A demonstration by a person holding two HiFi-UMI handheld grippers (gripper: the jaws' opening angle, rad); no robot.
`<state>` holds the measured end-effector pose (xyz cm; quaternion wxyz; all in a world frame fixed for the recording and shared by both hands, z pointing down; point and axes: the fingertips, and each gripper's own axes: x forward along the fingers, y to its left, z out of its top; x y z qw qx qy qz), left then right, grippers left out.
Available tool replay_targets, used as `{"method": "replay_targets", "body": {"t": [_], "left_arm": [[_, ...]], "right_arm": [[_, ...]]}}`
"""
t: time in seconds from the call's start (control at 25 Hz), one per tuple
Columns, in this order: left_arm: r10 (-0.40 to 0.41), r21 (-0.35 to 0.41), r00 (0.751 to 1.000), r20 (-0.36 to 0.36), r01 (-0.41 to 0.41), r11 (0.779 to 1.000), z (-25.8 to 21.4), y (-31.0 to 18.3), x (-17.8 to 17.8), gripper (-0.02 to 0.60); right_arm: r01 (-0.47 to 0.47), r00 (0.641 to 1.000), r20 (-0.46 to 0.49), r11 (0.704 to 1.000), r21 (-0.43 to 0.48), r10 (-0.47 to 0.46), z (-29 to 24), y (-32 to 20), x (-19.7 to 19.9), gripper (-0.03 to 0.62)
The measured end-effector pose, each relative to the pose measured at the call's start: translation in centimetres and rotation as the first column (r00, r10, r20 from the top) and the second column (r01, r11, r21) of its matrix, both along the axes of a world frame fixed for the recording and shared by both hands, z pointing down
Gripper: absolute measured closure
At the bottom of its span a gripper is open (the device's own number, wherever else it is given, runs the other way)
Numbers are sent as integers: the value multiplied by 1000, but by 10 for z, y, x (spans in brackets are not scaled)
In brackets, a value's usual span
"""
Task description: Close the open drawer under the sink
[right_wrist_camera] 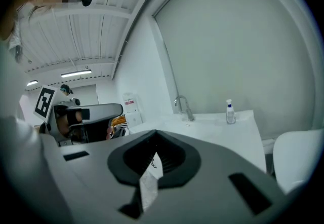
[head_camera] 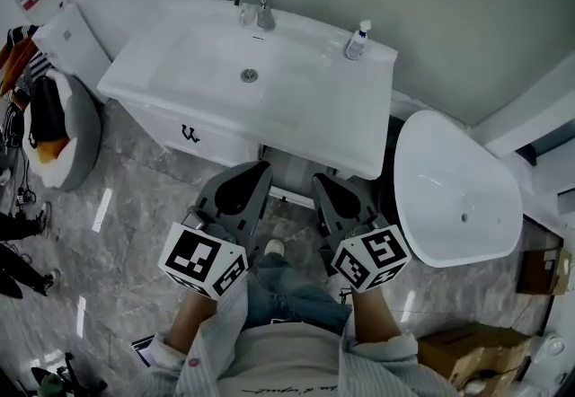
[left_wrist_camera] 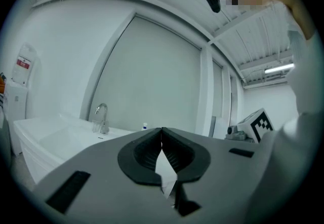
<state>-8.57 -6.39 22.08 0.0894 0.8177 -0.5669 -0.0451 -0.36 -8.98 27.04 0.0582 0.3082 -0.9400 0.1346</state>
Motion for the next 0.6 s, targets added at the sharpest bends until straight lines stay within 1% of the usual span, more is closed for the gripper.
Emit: {"method": "replay_targets", "body": {"t": [0.2, 0.36, 0.6], "left_arm": [[37, 0, 999, 7, -37, 999, -1, -31, 14, 566], [70, -9, 997, 12, -70, 998, 1, -47, 21, 566], [124, -18, 992, 12, -124, 992, 0, -69, 28, 566]], "right_arm": [[-24, 1000, 2, 1000, -1, 24, -2, -27, 14, 583], [-59, 998, 5, 998, -6, 59, -2, -38, 23, 583], [-106, 994, 0, 993, -41, 107, 7, -51, 31, 583]]}}
